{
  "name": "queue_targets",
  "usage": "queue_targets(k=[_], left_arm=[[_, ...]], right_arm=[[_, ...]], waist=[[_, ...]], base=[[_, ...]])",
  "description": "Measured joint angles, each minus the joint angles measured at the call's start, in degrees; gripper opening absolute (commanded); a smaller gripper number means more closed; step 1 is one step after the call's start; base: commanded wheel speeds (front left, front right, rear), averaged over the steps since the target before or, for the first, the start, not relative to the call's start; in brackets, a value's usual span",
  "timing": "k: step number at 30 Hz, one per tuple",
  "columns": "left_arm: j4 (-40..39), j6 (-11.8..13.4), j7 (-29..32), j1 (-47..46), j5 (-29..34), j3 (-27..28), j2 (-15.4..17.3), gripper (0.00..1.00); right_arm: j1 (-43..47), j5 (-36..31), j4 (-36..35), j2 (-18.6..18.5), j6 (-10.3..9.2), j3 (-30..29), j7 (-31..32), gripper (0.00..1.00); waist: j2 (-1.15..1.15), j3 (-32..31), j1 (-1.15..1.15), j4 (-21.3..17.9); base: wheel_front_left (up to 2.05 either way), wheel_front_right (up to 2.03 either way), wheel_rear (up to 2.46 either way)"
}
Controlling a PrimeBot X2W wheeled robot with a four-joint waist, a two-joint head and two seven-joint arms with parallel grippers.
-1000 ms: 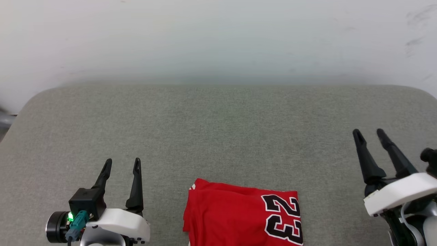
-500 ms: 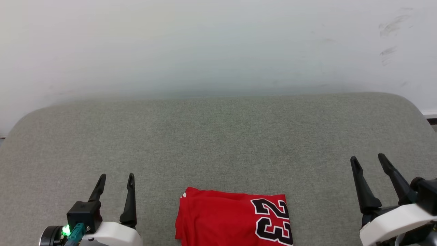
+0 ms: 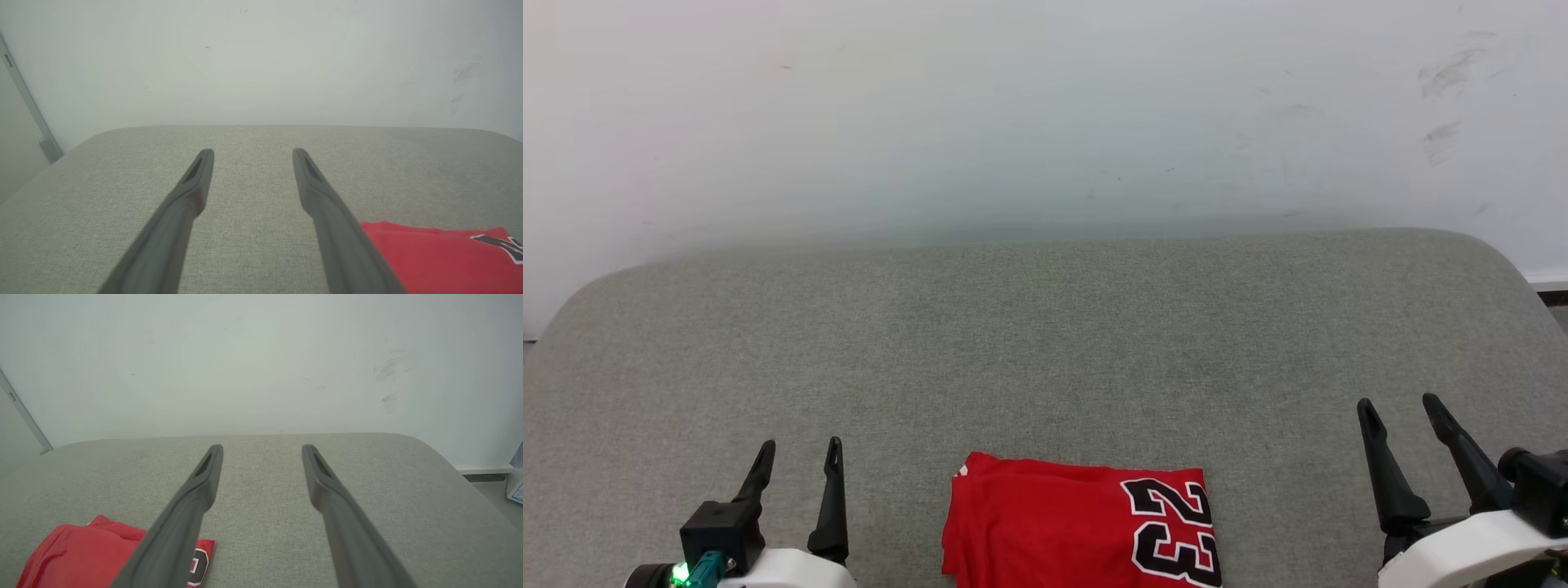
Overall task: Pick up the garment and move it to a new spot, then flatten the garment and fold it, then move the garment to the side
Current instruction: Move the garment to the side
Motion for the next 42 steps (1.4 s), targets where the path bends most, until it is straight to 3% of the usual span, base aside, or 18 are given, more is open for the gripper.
queue_targets(k=[11,18,24,28,41,42], left_arm=[[0.3,-0.8,0.0,-0.9,0.1,0.5,-0.2,1.00],[-0.5,-1.0,-0.1,-2.7,1.2,0.9,-0.4,1.00],[-0.7,-1.5,-0.1,-3.5,2.1,1.4,-1.7,1.00],[-0.8,-2.1,-0.1,-5.0,2.8,1.8,-2.9,1.00],[0.6,-5.7,-0.1,-8.1,6.1,4.7,-7.6,1.00],[0.7,-6.0,-0.1,-8.1,6.2,5.0,-7.8,1.00]], right_arm=[[-0.2,2.5,1.5,-0.2,0.01,-2.3,2.8,1.00],[-0.2,9.0,7.2,-5.6,0.00,-3.4,9.8,1.00],[-0.1,17.2,11.0,-8.0,0.00,2.0,21.8,1.00],[-0.7,21.2,12.1,-8.8,0.00,6.1,26.4,1.00],[-8.2,28.9,21.8,-9.7,0.04,16.2,28.9,1.00],[-8.5,29.4,22.4,-9.7,0.04,16.6,29.2,0.56]], waist=[[0.00,0.6,0.00,1.0],[0.00,2.6,0.00,3.2],[0.00,4.5,0.00,5.4],[0.00,6.5,0.01,6.5],[0.00,13.3,0.01,10.2],[0.00,13.4,0.01,10.2]], base=[[0.00,0.00,0.00],[0.00,0.00,0.00],[0.00,0.00,0.00],[0.00,0.00,0.00],[0.00,0.00,0.00],[0.00,0.00,0.00]])
